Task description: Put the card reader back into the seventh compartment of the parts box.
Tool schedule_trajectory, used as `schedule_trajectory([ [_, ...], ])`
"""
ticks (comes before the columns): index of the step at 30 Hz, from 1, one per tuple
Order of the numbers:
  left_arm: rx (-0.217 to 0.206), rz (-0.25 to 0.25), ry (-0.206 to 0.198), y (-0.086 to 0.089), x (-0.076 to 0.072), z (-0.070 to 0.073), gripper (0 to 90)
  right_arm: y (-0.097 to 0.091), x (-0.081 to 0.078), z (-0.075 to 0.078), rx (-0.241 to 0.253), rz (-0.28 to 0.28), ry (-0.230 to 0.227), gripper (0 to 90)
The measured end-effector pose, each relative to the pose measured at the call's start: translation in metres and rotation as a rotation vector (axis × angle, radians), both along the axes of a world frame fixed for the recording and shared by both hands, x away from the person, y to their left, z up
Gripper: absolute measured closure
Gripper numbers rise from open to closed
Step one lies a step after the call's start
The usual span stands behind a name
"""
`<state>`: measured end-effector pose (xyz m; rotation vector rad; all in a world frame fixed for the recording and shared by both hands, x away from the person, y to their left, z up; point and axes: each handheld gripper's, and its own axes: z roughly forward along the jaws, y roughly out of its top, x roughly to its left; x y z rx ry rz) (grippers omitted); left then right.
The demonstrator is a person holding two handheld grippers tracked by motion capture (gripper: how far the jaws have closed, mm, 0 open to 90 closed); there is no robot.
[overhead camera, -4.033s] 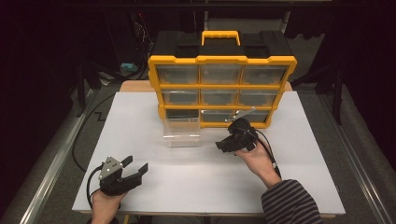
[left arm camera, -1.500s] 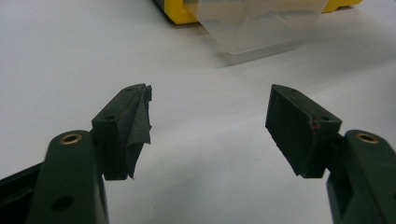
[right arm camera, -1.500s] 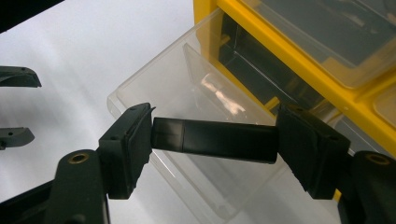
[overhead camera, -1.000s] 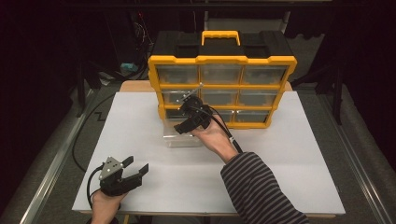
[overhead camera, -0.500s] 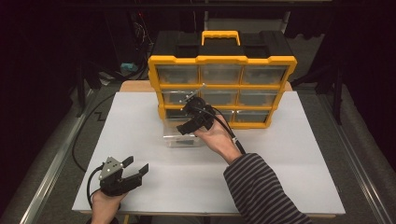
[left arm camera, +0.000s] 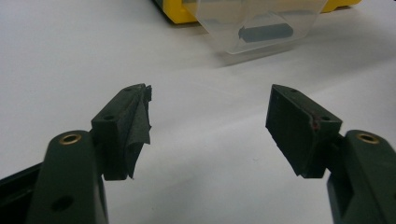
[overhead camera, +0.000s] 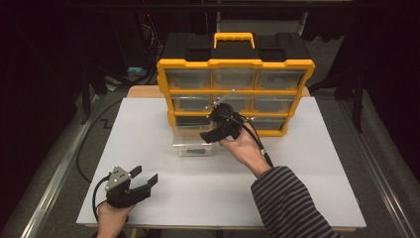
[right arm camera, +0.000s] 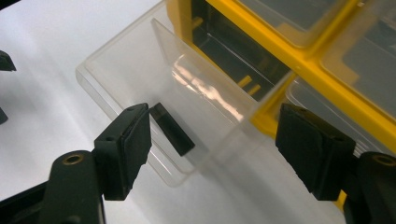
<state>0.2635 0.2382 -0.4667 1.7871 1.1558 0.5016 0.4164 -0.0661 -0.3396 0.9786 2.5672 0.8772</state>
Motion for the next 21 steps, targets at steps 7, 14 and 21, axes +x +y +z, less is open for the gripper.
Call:
schedule_trajectory([
  [7,-0.002,0.002,0.000,0.000,0.000,0.000,31.4,-0.018,-0.003,0.000,0.016,-0.019,-0.011,27.9],
  [14,-0.002,0.003,0.001,0.000,0.000,0.000,31.4,-0.034,-0.007,-0.003,0.018,-0.038,-0.014,27.9],
  [21,-0.002,0.005,0.003,0.000,0.001,0.000,31.4,-0.054,-0.010,-0.008,0.027,-0.065,-0.022,28.3],
])
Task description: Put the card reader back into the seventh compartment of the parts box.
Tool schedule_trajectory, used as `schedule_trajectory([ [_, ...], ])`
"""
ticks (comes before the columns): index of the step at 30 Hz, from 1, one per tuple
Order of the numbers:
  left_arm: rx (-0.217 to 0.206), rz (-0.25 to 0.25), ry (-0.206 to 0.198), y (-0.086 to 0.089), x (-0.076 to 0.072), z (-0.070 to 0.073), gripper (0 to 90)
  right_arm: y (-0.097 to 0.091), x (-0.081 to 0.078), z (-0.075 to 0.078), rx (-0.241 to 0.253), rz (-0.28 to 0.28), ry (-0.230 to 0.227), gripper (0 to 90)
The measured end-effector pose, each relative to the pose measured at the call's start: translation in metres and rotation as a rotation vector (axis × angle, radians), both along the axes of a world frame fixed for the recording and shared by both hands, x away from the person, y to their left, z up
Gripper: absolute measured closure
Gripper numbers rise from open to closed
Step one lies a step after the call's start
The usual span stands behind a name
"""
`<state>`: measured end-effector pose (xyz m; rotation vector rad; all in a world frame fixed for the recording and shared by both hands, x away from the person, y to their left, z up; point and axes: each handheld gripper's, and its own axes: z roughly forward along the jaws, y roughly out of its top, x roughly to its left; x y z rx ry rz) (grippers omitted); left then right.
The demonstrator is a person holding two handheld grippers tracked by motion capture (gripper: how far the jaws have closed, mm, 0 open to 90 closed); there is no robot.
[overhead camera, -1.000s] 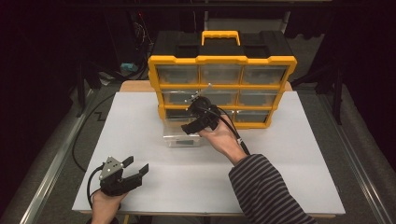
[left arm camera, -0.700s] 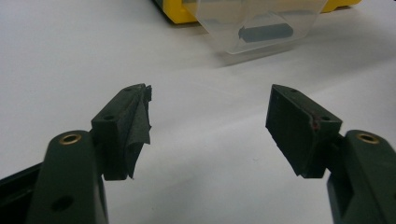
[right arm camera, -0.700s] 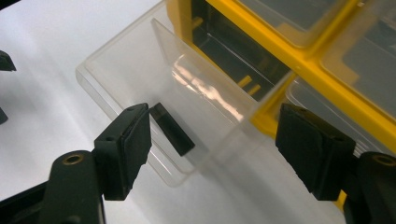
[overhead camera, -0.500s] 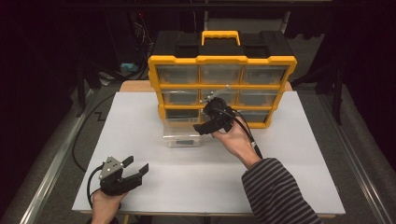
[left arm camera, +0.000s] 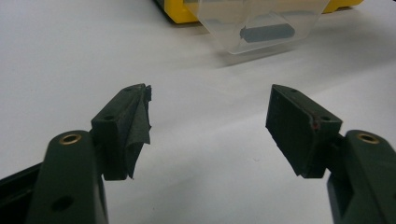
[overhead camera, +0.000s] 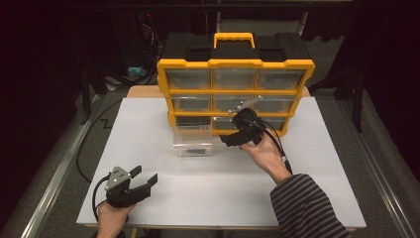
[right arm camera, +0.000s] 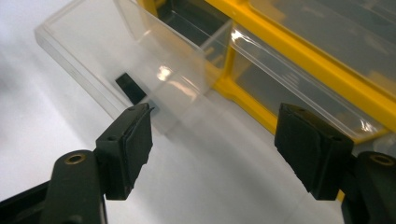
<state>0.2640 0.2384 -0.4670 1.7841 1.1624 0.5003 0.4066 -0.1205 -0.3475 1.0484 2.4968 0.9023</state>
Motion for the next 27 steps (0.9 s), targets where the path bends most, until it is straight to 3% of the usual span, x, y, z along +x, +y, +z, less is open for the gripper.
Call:
schedule_trajectory([
  [27,0.002,0.002,0.002,-0.001,0.000,0.000,31.4,-0.064,-0.023,-0.015,0.038,-0.083,-0.035,27.7],
])
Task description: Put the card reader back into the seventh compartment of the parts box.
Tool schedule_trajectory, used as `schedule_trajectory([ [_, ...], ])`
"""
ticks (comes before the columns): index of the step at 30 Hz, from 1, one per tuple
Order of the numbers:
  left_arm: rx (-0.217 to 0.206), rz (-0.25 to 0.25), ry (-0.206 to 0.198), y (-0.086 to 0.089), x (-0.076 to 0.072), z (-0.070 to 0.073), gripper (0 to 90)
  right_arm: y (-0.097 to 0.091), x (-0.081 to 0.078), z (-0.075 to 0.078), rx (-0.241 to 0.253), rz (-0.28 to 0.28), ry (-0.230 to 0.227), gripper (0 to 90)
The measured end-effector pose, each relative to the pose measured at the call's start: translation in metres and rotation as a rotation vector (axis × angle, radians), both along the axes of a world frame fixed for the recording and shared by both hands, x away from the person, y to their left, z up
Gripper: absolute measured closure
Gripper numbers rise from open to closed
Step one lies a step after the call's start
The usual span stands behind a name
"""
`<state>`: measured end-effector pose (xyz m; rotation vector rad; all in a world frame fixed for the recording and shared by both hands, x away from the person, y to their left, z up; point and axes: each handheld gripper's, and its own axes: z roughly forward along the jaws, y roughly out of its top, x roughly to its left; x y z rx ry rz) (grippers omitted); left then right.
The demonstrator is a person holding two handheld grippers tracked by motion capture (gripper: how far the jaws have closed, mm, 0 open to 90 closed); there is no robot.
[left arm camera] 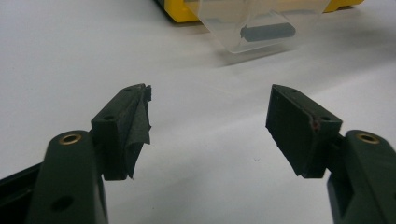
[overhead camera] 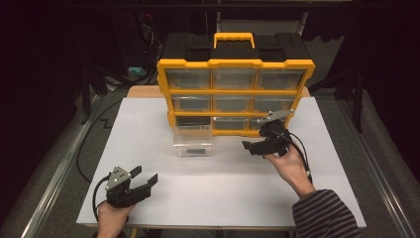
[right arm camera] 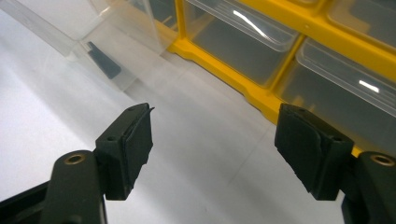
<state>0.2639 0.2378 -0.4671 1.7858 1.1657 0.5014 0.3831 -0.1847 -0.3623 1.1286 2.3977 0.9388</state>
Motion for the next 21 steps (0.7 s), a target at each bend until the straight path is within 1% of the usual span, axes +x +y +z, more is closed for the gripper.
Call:
schedule_trajectory([
  [6,-0.001,0.001,0.000,0.000,0.000,0.000,31.4,-0.009,-0.004,-0.003,0.008,-0.022,-0.012,26.7],
  [21,-0.001,0.000,-0.001,0.000,0.000,0.000,31.3,-0.023,-0.017,-0.007,0.024,-0.035,-0.029,25.7],
])
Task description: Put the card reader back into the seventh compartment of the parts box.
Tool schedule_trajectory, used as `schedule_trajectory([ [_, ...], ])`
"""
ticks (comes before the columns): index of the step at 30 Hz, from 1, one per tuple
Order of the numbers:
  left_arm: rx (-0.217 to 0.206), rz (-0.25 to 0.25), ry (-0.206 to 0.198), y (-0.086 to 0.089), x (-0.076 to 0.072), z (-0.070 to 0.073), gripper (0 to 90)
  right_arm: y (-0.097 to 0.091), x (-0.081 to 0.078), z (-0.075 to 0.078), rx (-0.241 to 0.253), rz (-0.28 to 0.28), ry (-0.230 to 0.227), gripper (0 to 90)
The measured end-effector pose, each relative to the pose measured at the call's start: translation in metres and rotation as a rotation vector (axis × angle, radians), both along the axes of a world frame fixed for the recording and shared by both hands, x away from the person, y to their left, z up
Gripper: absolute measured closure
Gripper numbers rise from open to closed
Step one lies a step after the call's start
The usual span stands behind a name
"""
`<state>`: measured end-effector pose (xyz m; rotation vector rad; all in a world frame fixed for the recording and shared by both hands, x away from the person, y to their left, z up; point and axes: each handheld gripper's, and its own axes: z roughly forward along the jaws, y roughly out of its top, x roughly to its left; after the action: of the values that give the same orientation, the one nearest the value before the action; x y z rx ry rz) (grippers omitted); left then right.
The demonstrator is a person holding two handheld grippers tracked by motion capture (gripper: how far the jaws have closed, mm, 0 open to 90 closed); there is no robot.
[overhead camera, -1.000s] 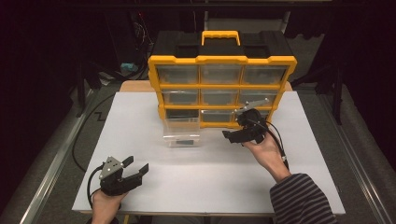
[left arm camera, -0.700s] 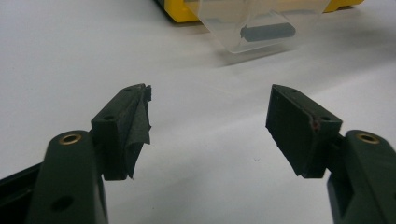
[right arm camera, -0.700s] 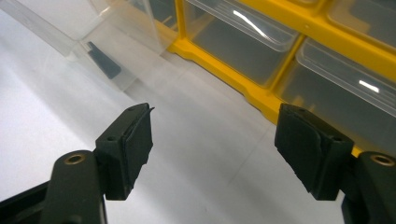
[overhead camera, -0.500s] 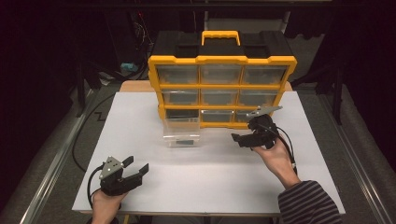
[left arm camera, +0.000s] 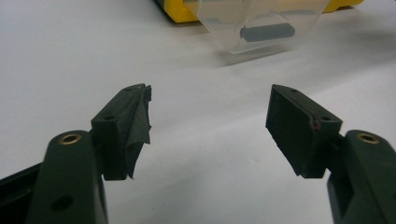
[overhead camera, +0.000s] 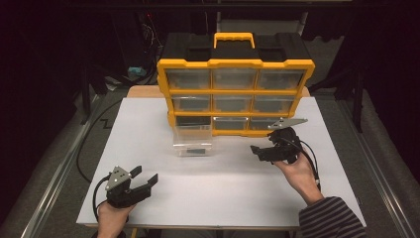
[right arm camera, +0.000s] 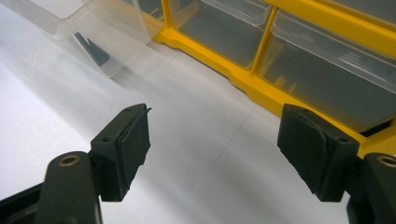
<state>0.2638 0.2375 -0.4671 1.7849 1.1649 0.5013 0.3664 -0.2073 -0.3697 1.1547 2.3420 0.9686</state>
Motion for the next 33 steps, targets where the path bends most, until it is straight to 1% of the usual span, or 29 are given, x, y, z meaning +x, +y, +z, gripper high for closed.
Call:
schedule_trajectory([
  [7,-0.001,0.001,0.000,0.000,0.000,0.000,31.3,-0.006,-0.006,0.001,0.005,-0.001,-0.019,24.1],
  [14,-0.001,0.001,0.000,0.000,0.000,0.000,31.3,-0.012,-0.013,-0.001,0.001,-0.006,-0.024,23.2],
  [19,-0.001,0.001,0.000,0.000,0.000,0.000,31.3,-0.018,-0.018,-0.005,0.009,-0.009,-0.033,22.1],
  [23,-0.001,0.002,0.001,0.000,0.000,0.000,31.3,-0.023,-0.023,-0.007,0.027,-0.014,-0.046,20.8],
  [33,-0.001,0.005,0.000,0.000,0.000,0.000,31.3,-0.035,-0.033,-0.016,0.042,-0.037,-0.044,16.3],
])
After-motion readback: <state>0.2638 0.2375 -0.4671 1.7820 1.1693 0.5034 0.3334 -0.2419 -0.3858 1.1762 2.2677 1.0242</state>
